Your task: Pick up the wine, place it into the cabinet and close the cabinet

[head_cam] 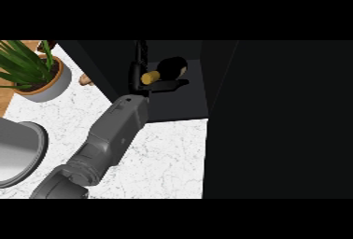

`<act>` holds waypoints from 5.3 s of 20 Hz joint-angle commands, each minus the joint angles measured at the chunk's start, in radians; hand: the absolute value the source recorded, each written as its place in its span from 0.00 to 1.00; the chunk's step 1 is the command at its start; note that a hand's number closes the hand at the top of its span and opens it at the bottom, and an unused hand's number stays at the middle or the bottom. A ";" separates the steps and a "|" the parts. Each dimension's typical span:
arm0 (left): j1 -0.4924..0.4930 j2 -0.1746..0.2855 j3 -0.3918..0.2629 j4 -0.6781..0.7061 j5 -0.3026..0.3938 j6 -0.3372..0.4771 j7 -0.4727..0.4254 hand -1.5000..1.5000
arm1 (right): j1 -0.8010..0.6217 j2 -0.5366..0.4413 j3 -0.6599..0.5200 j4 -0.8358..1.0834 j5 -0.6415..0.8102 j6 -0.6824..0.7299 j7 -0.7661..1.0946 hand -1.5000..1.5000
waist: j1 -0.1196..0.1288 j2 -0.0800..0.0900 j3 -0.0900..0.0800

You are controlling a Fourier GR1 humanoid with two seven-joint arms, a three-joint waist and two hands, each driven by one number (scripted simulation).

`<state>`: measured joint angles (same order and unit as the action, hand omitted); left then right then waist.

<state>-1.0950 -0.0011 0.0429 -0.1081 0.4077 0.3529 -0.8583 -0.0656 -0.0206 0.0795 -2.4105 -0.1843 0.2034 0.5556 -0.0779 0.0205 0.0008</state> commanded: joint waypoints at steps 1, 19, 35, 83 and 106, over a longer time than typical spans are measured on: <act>0.043 0.001 0.017 0.000 0.038 -0.028 -0.024 0.00 | -0.071 -0.007 -0.015 -0.004 -0.026 -0.028 0.054 0.00 | 0.014 -0.002 -0.003; 0.248 0.001 -0.255 -0.214 0.263 -0.083 -0.005 0.00 | -0.083 -0.017 -0.014 -0.016 -0.004 -0.060 0.091 0.00 | 0.036 -0.027 -0.001; 0.606 0.001 -0.772 -0.961 0.362 0.435 0.081 0.00 | 0.030 -0.027 -0.031 -0.100 -0.020 -0.051 0.037 0.00 | 0.070 -0.024 0.000; 1.456 0.695 -0.574 -2.081 0.295 0.179 0.215 0.00 | 0.112 -0.010 0.360 -0.148 -0.113 0.076 0.276 1.00 | 0.096 -0.026 -0.002; 1.622 0.828 -0.159 -2.006 0.532 -0.176 0.264 0.00 | -0.045 0.019 0.960 0.012 0.326 -0.381 0.139 1.00 | 0.096 -0.033 -0.003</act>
<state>0.4852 0.8137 -0.1571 -2.0909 0.9152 0.2160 -0.6044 -0.0296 -0.0447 0.8351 -2.4084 0.0620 -0.1035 0.7062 0.0077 -0.0114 -0.0033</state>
